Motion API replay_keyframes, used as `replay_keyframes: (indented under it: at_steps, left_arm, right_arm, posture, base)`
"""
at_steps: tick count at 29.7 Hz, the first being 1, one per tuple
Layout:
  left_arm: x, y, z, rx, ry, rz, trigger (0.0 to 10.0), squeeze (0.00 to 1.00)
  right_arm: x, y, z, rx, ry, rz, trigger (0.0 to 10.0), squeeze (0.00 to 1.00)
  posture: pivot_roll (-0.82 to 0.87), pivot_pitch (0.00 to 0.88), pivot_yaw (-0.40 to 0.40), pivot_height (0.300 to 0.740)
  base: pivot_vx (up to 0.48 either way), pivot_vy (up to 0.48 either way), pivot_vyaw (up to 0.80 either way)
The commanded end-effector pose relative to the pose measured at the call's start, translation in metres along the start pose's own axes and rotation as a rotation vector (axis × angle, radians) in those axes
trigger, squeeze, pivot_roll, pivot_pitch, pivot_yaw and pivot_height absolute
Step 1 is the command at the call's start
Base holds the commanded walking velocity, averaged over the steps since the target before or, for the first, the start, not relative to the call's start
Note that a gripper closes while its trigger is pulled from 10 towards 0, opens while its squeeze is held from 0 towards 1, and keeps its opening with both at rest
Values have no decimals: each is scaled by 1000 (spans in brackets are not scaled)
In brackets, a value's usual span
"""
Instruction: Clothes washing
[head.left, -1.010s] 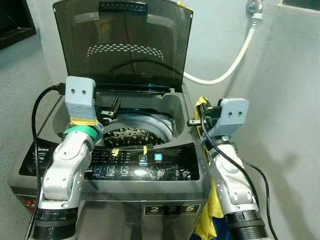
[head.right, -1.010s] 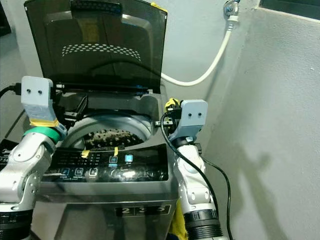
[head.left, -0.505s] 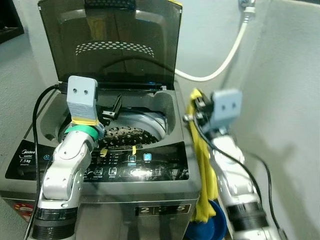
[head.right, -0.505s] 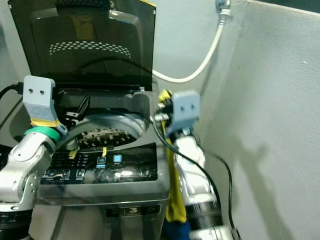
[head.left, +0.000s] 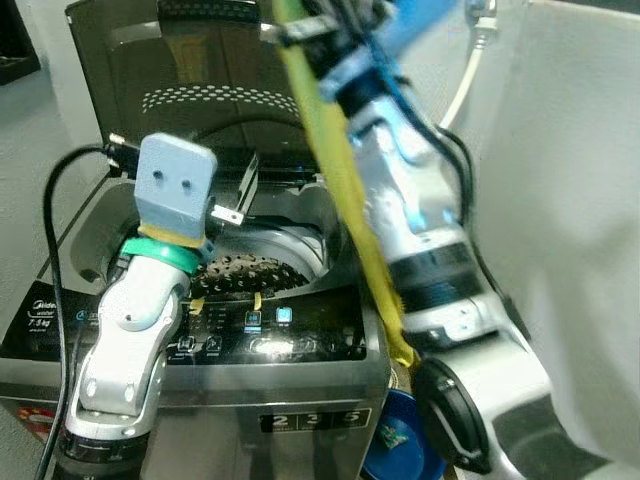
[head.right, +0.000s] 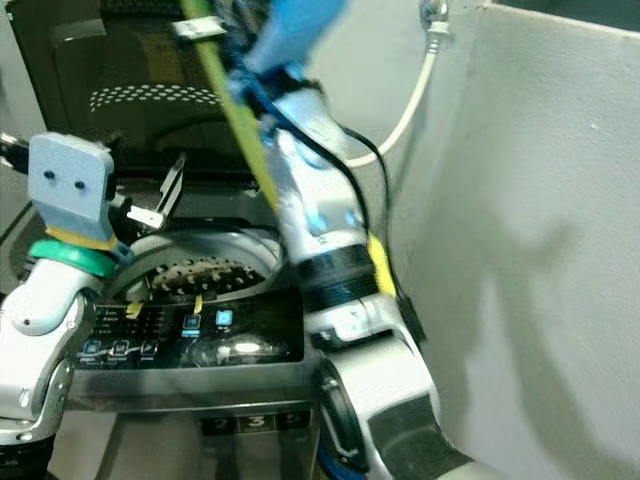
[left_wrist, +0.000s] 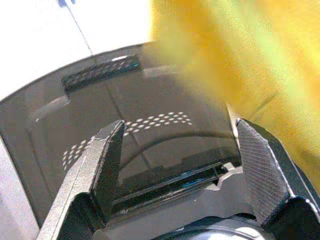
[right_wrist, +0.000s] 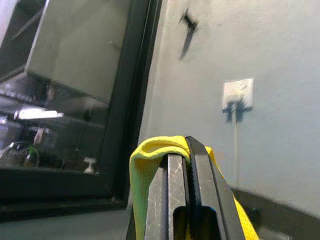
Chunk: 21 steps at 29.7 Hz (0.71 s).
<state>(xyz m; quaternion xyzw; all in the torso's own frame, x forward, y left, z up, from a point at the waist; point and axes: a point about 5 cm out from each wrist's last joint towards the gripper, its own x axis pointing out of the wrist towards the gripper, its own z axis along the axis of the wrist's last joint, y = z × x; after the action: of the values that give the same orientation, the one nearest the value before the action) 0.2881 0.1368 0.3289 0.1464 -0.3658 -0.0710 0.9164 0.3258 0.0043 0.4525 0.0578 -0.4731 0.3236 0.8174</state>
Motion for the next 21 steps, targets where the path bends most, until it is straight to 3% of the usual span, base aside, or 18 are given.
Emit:
replay_keyframes:
  at_steps: [1,3,4,5,6,9,10,11,12,16,21]
  left_arm:
    - [-7,-20,1,-39,21,-93,10000,0]
    - [-10,-27,-1,-78,43,-127,10000,0]
    - [-17,-37,-11,-164,116,-186,10000,0]
    - [-17,-37,-11,-164,116,-186,10000,0]
    - [-23,-41,-23,-250,196,-242,10000,0]
    - [-33,-39,-34,-352,256,-339,10000,0]
    - [-37,-38,-33,-374,261,-424,10000,0]
    - [-37,-38,-33,-374,261,-424,10000,0]
    - [-40,-39,-30,-382,255,-503,10000,0]
    - [-43,-41,-30,-394,263,-632,10000,0]
    - [-24,-45,-37,-361,240,-649,10000,0]
  right_arm:
    - [3,8,-18,-27,68,-14,10000,0]
    - [1,10,-26,-20,102,-18,10000,0]
    - [-5,14,-38,-24,157,9,10000,0]
    - [-5,14,-38,-24,157,9,10000,0]
    - [-10,14,-45,-8,178,28,10000,0]
    - [-13,10,-47,11,176,47,10000,0]
    - [-11,8,-43,19,162,51,10000,0]
    - [-11,8,-43,19,162,51,10000,0]
    - [-9,5,-40,23,148,53,10000,0]
    - [-1,4,-29,51,101,69,10000,0]
    - [13,4,-6,83,-7,112,10000,0]
  posture:
    - [54,75,13,740]
    - [54,75,13,740]
    - [61,77,6,740]
    - [61,77,6,740]
    - [64,80,-1,740]
    - [48,84,7,740]
    - [38,81,15,740]
    - [38,81,15,740]
    - [38,81,15,740]
    - [26,80,20,740]
    - [16,74,30,740]
  base:
    - [0,0,0]
    - [0,0,0]
    - [0,0,0]
    - [0,0,0]
    - [0,0,0]
    - [0,0,0]
    - [0,0,0]
    - [0,0,0]
    - [0,0,0]
    - [0,0,0]
    - [0,0,0]
